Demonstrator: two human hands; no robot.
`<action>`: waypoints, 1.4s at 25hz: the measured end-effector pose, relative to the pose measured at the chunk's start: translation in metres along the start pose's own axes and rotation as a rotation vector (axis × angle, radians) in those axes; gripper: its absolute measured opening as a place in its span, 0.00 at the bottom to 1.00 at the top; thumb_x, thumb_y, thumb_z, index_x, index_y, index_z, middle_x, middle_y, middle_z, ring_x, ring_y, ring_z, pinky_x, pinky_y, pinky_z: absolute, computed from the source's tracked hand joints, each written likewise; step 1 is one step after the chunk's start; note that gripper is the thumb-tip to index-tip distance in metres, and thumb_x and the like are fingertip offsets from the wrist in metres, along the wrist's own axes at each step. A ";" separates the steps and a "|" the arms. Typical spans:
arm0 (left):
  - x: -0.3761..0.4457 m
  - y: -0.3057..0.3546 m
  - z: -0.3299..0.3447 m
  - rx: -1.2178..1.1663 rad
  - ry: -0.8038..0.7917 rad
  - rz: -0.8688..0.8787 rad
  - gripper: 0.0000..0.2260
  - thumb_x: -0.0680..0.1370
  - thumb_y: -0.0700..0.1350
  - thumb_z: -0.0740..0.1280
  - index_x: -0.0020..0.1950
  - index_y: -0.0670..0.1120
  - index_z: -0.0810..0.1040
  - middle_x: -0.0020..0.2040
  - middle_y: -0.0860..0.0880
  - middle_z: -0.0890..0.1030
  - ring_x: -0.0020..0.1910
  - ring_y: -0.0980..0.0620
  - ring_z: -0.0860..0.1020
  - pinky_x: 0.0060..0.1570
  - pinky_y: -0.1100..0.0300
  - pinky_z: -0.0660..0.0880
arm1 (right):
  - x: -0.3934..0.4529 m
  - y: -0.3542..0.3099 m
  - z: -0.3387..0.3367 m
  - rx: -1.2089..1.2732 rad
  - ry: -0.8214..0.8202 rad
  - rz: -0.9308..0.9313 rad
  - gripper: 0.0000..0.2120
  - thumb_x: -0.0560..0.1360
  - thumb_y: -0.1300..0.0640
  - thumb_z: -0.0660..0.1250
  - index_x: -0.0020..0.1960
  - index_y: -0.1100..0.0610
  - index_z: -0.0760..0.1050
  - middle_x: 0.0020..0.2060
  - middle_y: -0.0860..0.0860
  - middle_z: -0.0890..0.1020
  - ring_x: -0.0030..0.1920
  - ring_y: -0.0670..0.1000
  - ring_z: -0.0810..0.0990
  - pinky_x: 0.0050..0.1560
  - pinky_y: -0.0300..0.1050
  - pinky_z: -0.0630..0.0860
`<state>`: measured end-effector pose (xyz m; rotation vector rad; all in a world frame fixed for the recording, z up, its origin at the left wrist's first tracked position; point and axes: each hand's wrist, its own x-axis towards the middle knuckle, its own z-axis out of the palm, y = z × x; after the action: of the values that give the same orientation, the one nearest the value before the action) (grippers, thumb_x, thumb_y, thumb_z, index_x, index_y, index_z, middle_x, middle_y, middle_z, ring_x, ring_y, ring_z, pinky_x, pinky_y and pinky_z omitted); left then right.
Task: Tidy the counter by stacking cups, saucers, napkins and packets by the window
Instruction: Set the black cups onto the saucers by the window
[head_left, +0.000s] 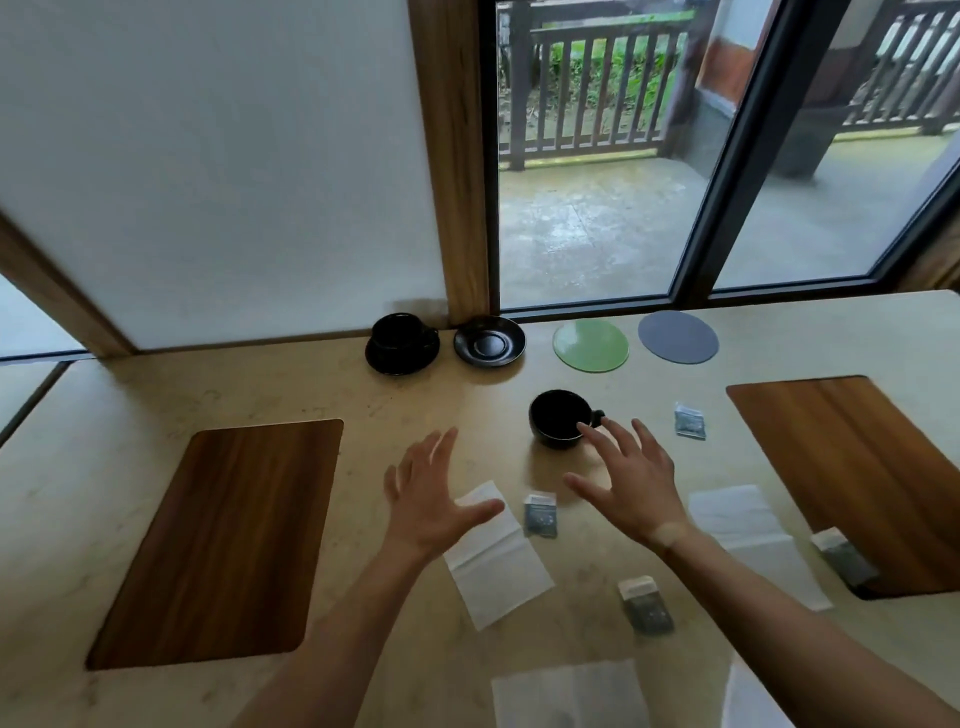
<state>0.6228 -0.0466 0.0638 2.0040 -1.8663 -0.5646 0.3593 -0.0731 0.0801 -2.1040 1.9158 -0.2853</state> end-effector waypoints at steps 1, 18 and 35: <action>-0.001 0.012 0.008 0.018 -0.011 -0.019 0.49 0.64 0.74 0.66 0.77 0.61 0.46 0.79 0.54 0.49 0.78 0.49 0.45 0.74 0.40 0.42 | 0.002 0.015 -0.002 -0.003 -0.009 -0.009 0.34 0.74 0.31 0.58 0.76 0.40 0.55 0.78 0.47 0.57 0.78 0.56 0.46 0.75 0.59 0.51; 0.035 0.091 0.077 0.197 -0.129 -0.216 0.51 0.64 0.75 0.64 0.78 0.60 0.41 0.80 0.56 0.43 0.78 0.51 0.38 0.73 0.40 0.36 | 0.054 0.130 -0.010 0.019 -0.183 -0.095 0.34 0.75 0.31 0.58 0.77 0.40 0.52 0.78 0.46 0.57 0.78 0.54 0.48 0.74 0.57 0.52; 0.142 0.064 0.118 0.201 -0.175 -0.117 0.48 0.66 0.70 0.69 0.78 0.56 0.49 0.77 0.54 0.61 0.78 0.51 0.49 0.71 0.35 0.43 | 0.156 0.123 0.065 0.064 -0.099 -0.216 0.19 0.77 0.45 0.65 0.67 0.41 0.72 0.49 0.46 0.82 0.52 0.53 0.76 0.51 0.51 0.72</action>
<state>0.5160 -0.1909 -0.0137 2.2717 -1.9860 -0.6244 0.2809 -0.2329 -0.0288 -2.2401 1.6062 -0.2774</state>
